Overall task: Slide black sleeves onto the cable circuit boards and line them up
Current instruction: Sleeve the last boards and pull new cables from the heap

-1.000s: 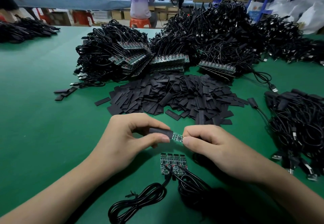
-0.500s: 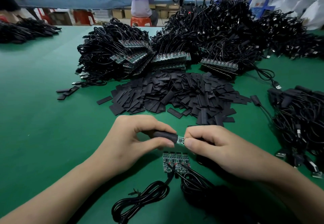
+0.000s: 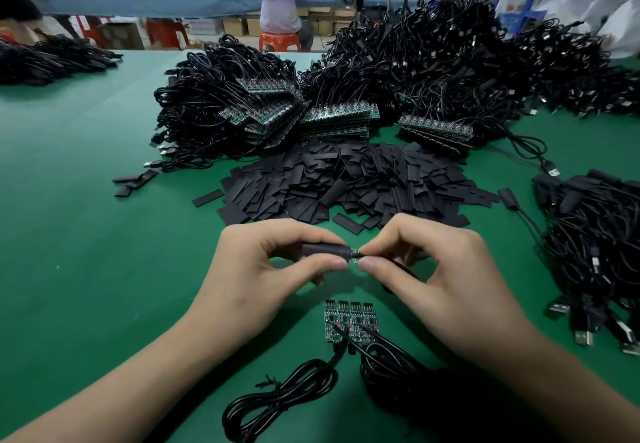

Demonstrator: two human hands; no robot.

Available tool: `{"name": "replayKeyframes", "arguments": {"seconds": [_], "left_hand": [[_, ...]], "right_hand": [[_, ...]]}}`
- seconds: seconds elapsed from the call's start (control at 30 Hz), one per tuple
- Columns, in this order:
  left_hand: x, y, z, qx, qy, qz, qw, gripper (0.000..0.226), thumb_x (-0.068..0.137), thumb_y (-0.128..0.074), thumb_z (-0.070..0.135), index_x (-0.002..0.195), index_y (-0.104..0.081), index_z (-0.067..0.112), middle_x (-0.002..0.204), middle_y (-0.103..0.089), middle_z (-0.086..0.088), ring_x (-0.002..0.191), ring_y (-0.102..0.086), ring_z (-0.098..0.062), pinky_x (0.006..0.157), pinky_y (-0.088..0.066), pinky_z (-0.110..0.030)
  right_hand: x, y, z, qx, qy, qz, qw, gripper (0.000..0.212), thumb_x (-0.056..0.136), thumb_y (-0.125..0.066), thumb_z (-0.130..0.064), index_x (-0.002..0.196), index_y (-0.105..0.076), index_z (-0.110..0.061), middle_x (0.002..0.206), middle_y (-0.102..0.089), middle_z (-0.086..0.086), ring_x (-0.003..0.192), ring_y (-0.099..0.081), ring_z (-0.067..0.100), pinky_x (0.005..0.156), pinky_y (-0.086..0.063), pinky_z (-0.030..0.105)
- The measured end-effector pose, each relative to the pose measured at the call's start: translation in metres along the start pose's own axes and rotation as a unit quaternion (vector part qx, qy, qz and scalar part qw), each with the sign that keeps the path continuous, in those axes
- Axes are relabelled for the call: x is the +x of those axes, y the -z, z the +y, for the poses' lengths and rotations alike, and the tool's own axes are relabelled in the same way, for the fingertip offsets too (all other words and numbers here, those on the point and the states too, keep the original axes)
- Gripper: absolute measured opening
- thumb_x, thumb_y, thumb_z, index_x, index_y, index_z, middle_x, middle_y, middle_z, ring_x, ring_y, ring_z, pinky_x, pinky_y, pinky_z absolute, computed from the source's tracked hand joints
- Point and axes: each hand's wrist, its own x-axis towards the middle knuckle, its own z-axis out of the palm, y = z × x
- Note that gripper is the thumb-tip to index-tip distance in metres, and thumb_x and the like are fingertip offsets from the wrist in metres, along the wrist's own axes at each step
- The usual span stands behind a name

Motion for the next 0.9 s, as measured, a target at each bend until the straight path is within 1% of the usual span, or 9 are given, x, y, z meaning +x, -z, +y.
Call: {"name": "replayKeyframes", "arguments": {"seconds": [0.07, 0.1, 0.23, 0.3, 0.43, 0.57, 0.67, 0.77, 0.9], "left_hand": [[-0.0006, -0.0009, 0.0001, -0.004, 0.006, 0.004, 1.0, 0.017, 0.076, -0.081, 0.036, 0.091, -0.081, 0.028, 0.08, -0.076, 0.011, 0.061, -0.071, -0.012, 0.067, -0.055, -0.019], [-0.0011, -0.0015, 0.0001, -0.005, 0.007, 0.006, 1.0, 0.017, 0.076, -0.081, 0.036, 0.091, -0.081, 0.028, 0.079, -0.076, 0.011, 0.061, -0.071, -0.012, 0.068, -0.055, -0.019], [-0.0018, -0.0021, -0.0002, -0.015, 0.01, 0.004, 1.0, 0.017, 0.077, -0.081, 0.035, 0.091, -0.08, 0.027, 0.079, -0.077, 0.011, 0.061, -0.071, -0.011, 0.068, -0.056, -0.018], [-0.0019, -0.002, 0.0, -0.016, 0.007, -0.004, 1.0, 0.016, 0.077, -0.081, 0.032, 0.092, -0.08, 0.026, 0.079, -0.076, 0.011, 0.062, -0.071, -0.012, 0.068, -0.055, -0.018], [-0.001, -0.0014, -0.0002, -0.007, -0.009, -0.012, 1.0, 0.018, 0.078, -0.082, 0.03, 0.094, -0.08, 0.021, 0.082, -0.076, 0.01, 0.064, -0.072, -0.012, 0.069, -0.055, -0.017], [-0.001, -0.0012, -0.0013, -0.001, -0.025, -0.012, 1.0, 0.015, 0.08, -0.082, 0.028, 0.094, -0.08, 0.021, 0.082, -0.076, 0.01, 0.064, -0.072, -0.012, 0.07, -0.054, -0.017], [0.0, -0.0024, -0.0011, -0.05, -0.012, -0.007, 0.999, 0.014, 0.081, -0.081, 0.029, 0.093, -0.08, 0.024, 0.084, -0.077, 0.005, 0.063, -0.072, -0.013, 0.07, -0.054, -0.018], [0.0001, -0.0027, -0.0021, -0.099, 0.01, -0.001, 0.995, 0.015, 0.078, -0.08, 0.032, 0.092, -0.081, 0.024, 0.084, -0.078, -0.001, 0.062, -0.072, -0.017, 0.069, -0.055, -0.02], [-0.0003, -0.0039, -0.0019, -0.095, 0.014, -0.018, 0.995, 0.017, 0.078, -0.08, 0.033, 0.093, -0.08, 0.025, 0.084, -0.078, 0.001, 0.064, -0.073, -0.016, 0.07, -0.056, -0.02]], "right_hand": [[0.0003, -0.001, 0.0002, -0.032, 0.025, 0.015, 0.999, 0.01, 0.088, -0.079, -0.022, 0.084, -0.071, -0.024, 0.078, -0.067, -0.017, 0.078, -0.064, 0.004, 0.068, -0.044, 0.014], [0.0003, -0.0013, 0.0001, -0.045, 0.039, 0.018, 0.998, 0.007, 0.087, -0.078, -0.023, 0.085, -0.071, -0.022, 0.08, -0.067, -0.018, 0.078, -0.064, 0.002, 0.069, -0.045, 0.014], [-0.0001, -0.0022, 0.0018, -0.078, 0.079, 0.027, 0.993, 0.006, 0.087, -0.077, -0.023, 0.085, -0.072, -0.02, 0.082, -0.068, -0.016, 0.079, -0.065, 0.003, 0.071, -0.051, 0.023], [-0.0008, -0.0034, 0.0026, -0.074, 0.079, 0.026, 0.994, 0.006, 0.088, -0.077, -0.024, 0.085, -0.072, -0.02, 0.082, -0.068, -0.016, 0.08, -0.064, 0.003, 0.072, -0.05, 0.023], [-0.0006, -0.0039, 0.0022, -0.071, 0.071, 0.02, 0.995, 0.006, 0.088, -0.076, -0.026, 0.087, -0.074, -0.021, 0.084, -0.069, -0.018, 0.082, -0.065, 0.0, 0.074, -0.048, 0.017], [-0.0012, -0.002, 0.0019, -0.067, 0.078, 0.017, 0.995, 0.006, 0.088, -0.079, -0.022, 0.088, -0.073, -0.021, 0.086, -0.07, -0.018, 0.083, -0.066, 0.001, 0.075, -0.052, 0.025], [-0.0001, 0.0005, 0.0003, -0.071, 0.085, 0.027, 0.993, 0.006, 0.088, -0.077, -0.024, 0.086, -0.074, -0.02, 0.085, -0.07, -0.017, 0.084, -0.066, 0.001, 0.076, -0.053, 0.029], [0.0007, 0.0012, -0.0013, -0.067, 0.093, 0.028, 0.993, 0.006, 0.089, -0.078, -0.023, 0.087, -0.073, -0.02, 0.085, -0.069, -0.017, 0.083, -0.066, 0.002, 0.075, -0.053, 0.03], [-0.0014, 0.0012, -0.001, -0.069, 0.086, 0.031, 0.993, 0.006, 0.089, -0.075, -0.026, 0.086, -0.073, -0.02, 0.084, -0.069, -0.017, 0.082, -0.066, 0.002, 0.074, -0.053, 0.029]]}}
